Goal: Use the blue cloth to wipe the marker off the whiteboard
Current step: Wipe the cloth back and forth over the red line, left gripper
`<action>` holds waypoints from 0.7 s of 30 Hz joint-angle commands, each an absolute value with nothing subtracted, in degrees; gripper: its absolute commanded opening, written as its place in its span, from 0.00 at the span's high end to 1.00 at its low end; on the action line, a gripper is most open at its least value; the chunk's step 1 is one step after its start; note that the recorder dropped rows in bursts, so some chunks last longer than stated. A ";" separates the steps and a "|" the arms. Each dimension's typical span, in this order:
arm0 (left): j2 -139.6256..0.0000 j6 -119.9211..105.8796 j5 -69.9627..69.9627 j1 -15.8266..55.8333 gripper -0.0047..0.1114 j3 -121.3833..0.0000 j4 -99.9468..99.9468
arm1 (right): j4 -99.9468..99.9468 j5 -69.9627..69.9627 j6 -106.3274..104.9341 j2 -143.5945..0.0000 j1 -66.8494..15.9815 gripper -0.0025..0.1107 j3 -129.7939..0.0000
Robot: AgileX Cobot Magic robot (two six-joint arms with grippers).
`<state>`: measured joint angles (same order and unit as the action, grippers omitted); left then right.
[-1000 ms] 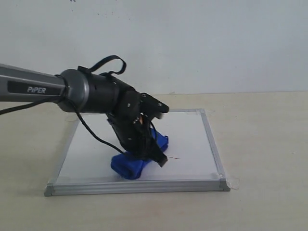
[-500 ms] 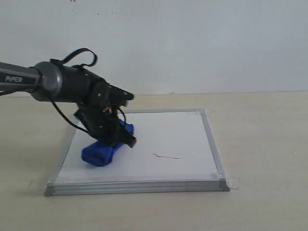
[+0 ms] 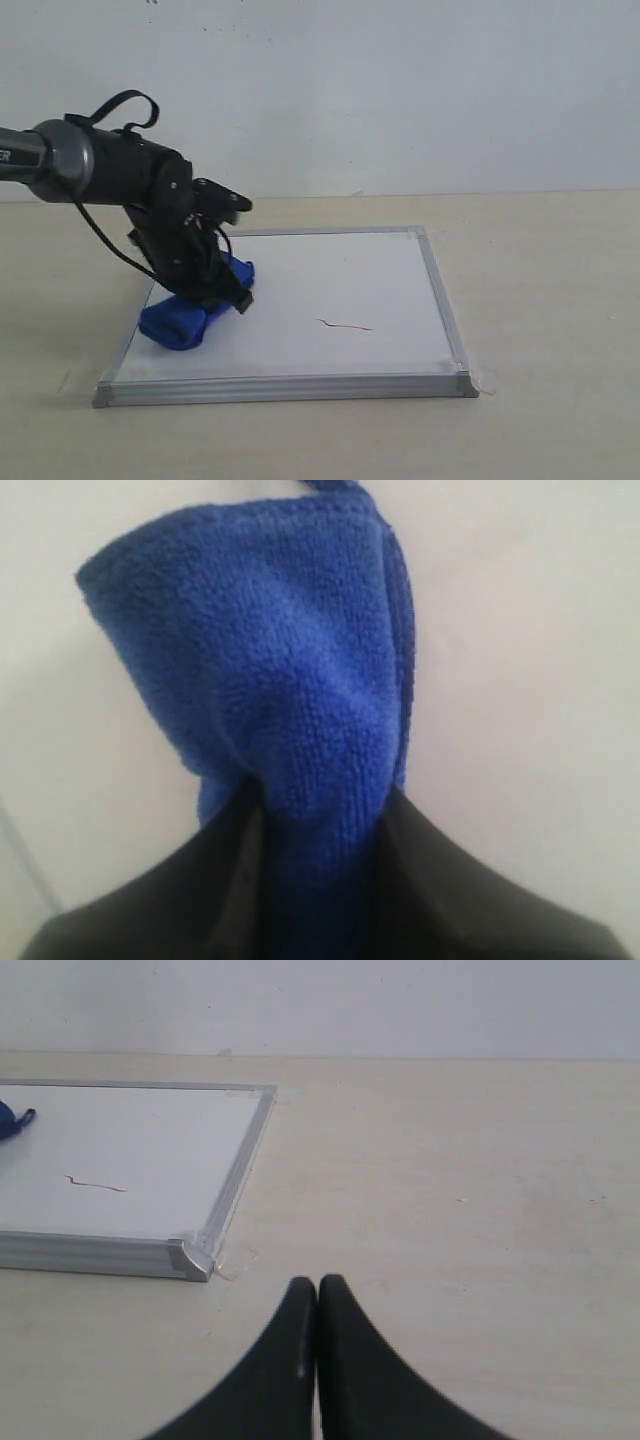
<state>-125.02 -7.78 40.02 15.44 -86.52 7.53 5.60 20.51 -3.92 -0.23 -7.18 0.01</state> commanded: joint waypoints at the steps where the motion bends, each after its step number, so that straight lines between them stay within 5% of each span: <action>1: -126.44 -11.65 39.71 23.26 0.93 -84.31 1.04 | 5.62 20.17 -3.84 0.00 -6.86 0.98 0.00; 8: -123.64 -11.10 32.88 25.23 0.93 -86.45 1.35 | 5.62 20.17 -3.84 0.00 -6.86 0.98 0.00; 21: -124.30 -8.16 39.62 10.90 0.93 -91.55 1.67 | 5.62 20.17 -3.84 0.00 -6.86 0.98 0.00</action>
